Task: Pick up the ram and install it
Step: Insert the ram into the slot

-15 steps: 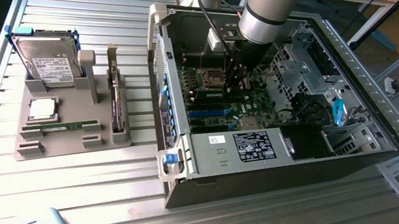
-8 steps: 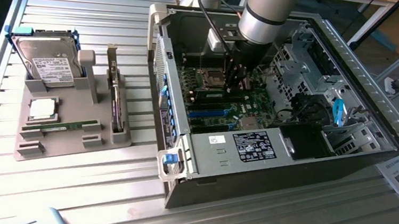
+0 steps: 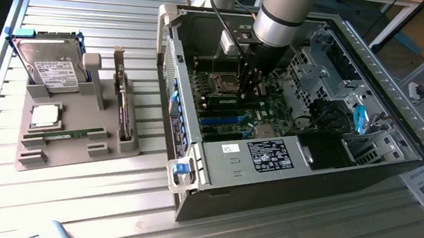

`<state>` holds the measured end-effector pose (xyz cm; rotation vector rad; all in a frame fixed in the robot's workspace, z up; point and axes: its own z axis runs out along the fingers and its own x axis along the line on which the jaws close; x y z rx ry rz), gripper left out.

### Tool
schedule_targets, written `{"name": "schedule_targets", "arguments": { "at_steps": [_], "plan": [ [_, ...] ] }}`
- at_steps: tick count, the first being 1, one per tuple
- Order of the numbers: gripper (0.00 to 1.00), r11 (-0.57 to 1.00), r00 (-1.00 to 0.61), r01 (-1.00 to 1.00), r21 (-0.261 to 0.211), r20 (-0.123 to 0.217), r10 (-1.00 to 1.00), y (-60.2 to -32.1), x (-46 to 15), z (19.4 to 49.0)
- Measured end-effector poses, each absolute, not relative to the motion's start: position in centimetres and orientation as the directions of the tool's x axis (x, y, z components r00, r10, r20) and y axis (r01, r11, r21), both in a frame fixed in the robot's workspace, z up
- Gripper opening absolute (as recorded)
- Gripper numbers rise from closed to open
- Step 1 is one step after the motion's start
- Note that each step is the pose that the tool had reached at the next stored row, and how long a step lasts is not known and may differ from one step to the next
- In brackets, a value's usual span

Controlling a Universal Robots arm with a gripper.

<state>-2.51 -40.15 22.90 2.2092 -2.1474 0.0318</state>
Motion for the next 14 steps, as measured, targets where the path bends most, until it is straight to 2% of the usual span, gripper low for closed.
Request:
{"name": "schedule_targets", "arguments": {
  "at_steps": [14],
  "plan": [
    [0.14,-0.027,0.029,-0.999,0.029,0.057,-0.998,-40.15,-2.49,22.59]
  ]
}}
